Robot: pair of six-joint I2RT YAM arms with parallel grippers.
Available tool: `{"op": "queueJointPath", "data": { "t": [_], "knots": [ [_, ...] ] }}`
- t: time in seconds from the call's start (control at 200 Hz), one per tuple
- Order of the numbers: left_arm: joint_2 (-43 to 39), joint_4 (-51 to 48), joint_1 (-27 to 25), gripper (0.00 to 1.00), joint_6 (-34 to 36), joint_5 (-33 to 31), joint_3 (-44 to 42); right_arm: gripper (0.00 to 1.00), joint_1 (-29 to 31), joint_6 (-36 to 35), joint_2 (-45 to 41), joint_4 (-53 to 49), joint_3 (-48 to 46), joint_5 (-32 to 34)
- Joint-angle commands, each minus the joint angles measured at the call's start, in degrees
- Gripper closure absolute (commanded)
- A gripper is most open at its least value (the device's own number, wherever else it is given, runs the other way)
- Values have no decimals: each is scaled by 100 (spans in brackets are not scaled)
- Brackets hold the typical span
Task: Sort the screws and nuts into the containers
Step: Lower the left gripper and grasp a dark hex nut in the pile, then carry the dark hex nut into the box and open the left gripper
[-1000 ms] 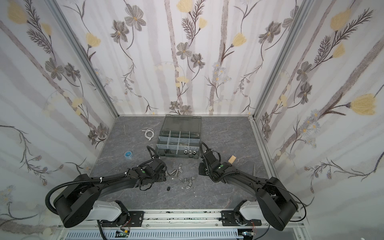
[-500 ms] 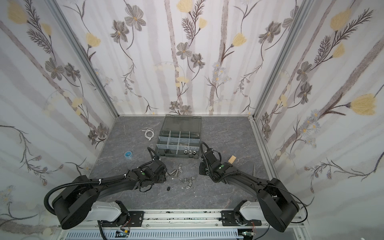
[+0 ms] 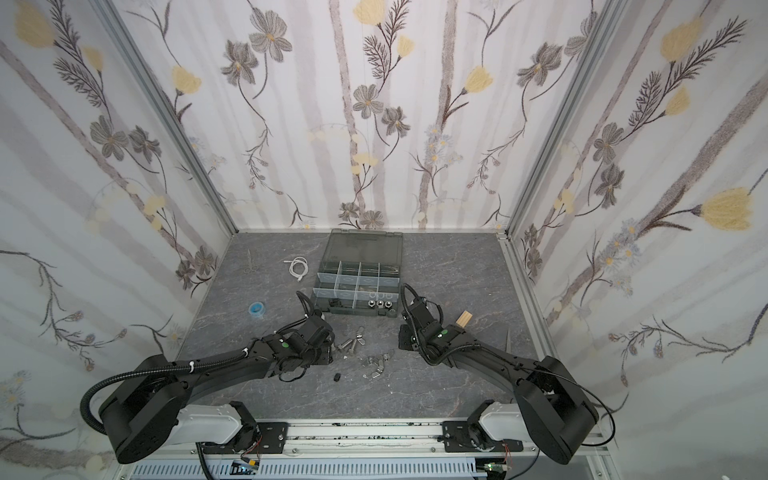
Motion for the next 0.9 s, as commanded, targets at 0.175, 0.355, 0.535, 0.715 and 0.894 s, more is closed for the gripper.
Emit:
{"op": "queueJointPath", "data": {
  "t": [0.175,0.355,0.535,0.715,0.894],
  "knots": [
    [-264,-29,428,78,236,225,792,55,-16,86,-144,36,44,176],
    [-33,-1,857,78,605,220,1482,55,-21,67,-145,-28,100,177],
    [520,82,1432,78,955,353,2041,55,-22,40,-270,-102,88,220],
    [1121,263,2037,78,1235,429,2734,55,-40,77,-407,-44,-49,273],
    [2001,322,2465,79,1436,761,3425,55,-35,128,-424,-63,-82,228]
  ]
}}
